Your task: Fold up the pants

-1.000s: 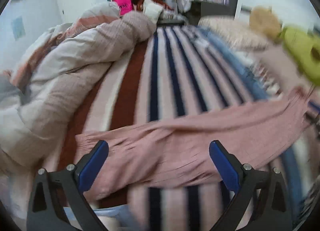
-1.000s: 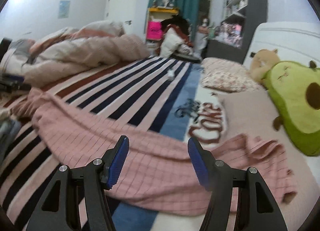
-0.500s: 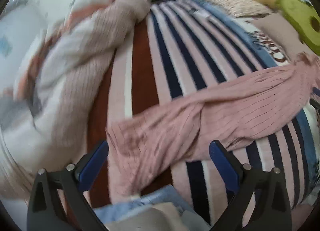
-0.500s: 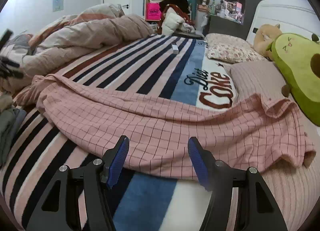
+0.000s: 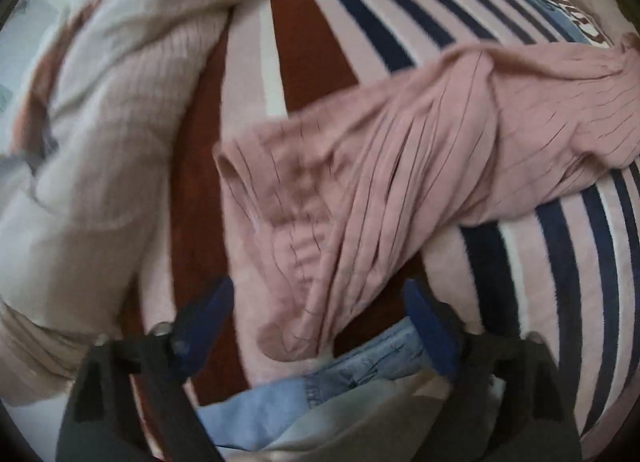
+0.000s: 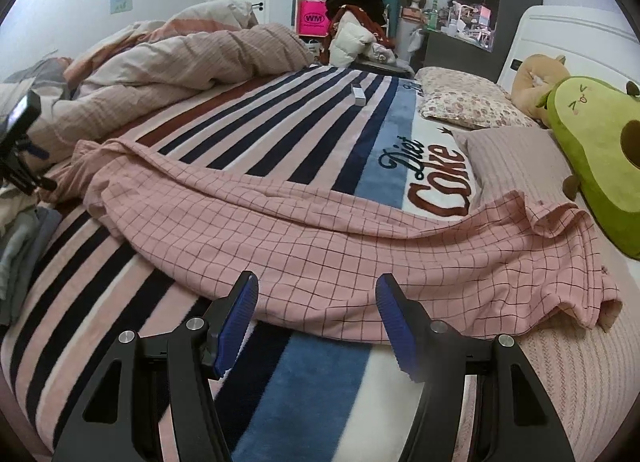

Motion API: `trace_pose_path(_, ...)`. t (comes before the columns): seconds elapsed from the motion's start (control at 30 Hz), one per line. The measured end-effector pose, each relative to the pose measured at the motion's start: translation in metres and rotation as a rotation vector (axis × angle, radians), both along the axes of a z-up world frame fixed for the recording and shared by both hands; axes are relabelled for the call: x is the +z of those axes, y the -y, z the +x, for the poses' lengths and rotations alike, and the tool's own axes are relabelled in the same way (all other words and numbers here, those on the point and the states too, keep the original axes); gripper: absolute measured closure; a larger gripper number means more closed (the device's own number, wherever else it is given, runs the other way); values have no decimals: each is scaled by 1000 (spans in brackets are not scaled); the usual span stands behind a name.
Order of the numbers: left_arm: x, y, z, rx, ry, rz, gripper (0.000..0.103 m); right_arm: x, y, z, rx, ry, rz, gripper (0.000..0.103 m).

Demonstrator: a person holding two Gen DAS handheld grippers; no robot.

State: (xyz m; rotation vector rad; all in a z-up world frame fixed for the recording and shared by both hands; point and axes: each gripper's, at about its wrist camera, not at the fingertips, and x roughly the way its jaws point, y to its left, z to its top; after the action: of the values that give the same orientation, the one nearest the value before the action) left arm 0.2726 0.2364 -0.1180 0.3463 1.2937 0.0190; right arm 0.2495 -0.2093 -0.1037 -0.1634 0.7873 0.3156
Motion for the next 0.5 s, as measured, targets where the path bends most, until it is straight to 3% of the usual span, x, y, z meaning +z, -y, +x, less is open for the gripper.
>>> trace_pose_path(0.07,-10,-4,-1,8,-35,-57,66,-1,-3,0,5,-3,-5,46)
trace_pose_path(0.1,-13,-5,-2,7,-46,-76,96,-2,-4,0,6,-4,-6,46)
trace_pose_path(0.2,-2,-3,-5,5,33,-26,98,-5,-8,2,8,-17,-6,46)
trace_pose_path(0.4,59,-6,2,49,242,46,99,-2,-6,0,1,-8,8,46)
trace_pose_path(0.5,70,-5,19,58,275,60,99,2,-3,-1,-8,3,14,46)
